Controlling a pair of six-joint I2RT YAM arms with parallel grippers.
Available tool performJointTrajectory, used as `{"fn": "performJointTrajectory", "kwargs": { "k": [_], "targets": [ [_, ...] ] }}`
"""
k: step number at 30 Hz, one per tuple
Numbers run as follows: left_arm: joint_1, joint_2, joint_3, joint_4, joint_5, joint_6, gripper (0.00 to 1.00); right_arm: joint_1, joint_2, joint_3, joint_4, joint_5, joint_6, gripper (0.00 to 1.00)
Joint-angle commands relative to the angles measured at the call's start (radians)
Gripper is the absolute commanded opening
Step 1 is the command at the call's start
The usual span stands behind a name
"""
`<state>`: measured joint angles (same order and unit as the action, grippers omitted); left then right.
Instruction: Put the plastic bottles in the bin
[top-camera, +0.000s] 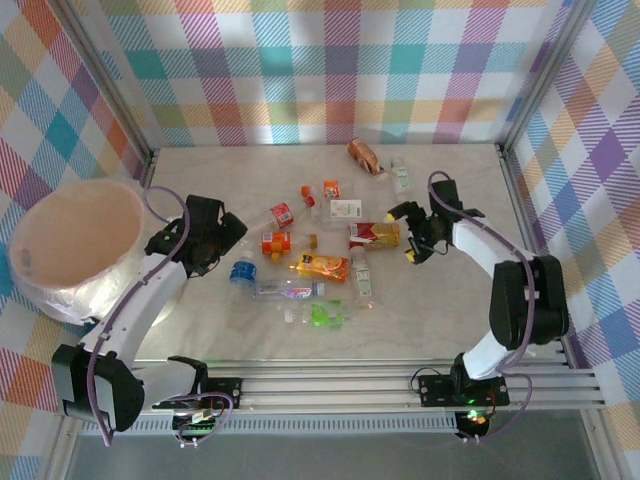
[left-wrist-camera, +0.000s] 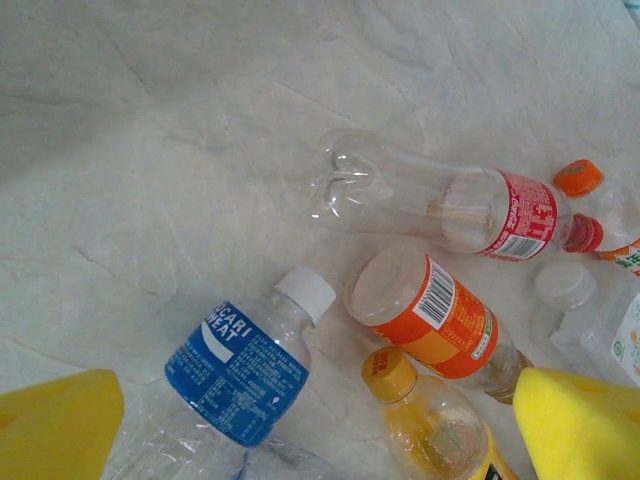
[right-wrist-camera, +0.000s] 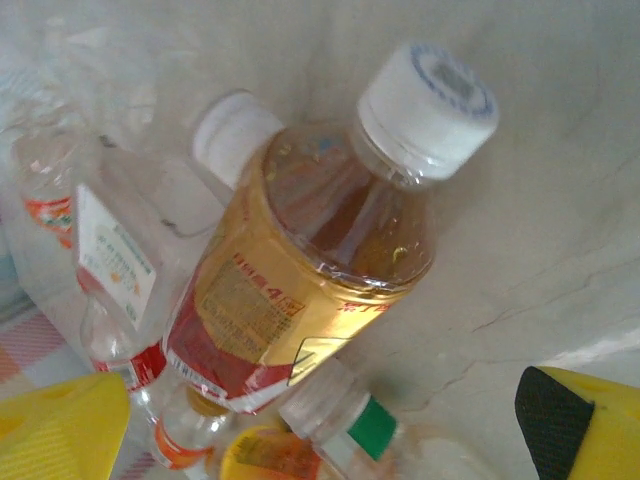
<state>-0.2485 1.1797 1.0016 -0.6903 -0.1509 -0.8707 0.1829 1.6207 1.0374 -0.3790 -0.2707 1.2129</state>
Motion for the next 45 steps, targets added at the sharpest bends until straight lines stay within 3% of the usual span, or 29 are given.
{"fn": "performJointTrajectory", "kwargs": {
  "k": [1, 6, 14, 19, 29, 36, 41, 45],
  "targets": [
    [-0.003, -0.016, -0.012, -0.05, -0.009, -0.038, 1.0, 0.027, 0.072, 0.047, -0.06, 0.018, 0.265, 1.0],
    [-0.003, -0.038, -0.03, -0.007, 0.028, -0.005, 1.0, 0.04, 0.179, 0.129, -0.075, 0.055, 0.333, 1.0],
    [-0.003, -0.079, -0.084, 0.041, -0.024, 0.03, 1.0, 0.049, 0.244, 0.121, -0.037, 0.154, 0.43, 0.99],
    [-0.003, -0.102, -0.135, 0.129, 0.045, 0.101, 1.0, 0.049, 0.268, 0.132, -0.016, 0.172, 0.431, 0.96],
    [-0.006, -0.079, -0.147, 0.197, 0.199, 0.189, 1.0, 0.049, 0.182, -0.006, 0.117, 0.219, 0.44, 0.7],
    [-0.014, -0.103, -0.177, 0.323, 0.329, 0.202, 1.0, 0.049, 0.003, -0.127, 0.246, 0.31, 0.309, 0.63],
    [-0.055, -0.055, -0.157, 0.436, 0.418, 0.236, 1.0, 0.049, -0.157, -0.163, 0.38, 0.321, -0.04, 0.58],
    [-0.117, 0.012, -0.102, 0.509, 0.441, 0.296, 1.0, 0.05, -0.258, -0.171, 0.46, 0.293, -0.219, 0.59]
  ]
}}
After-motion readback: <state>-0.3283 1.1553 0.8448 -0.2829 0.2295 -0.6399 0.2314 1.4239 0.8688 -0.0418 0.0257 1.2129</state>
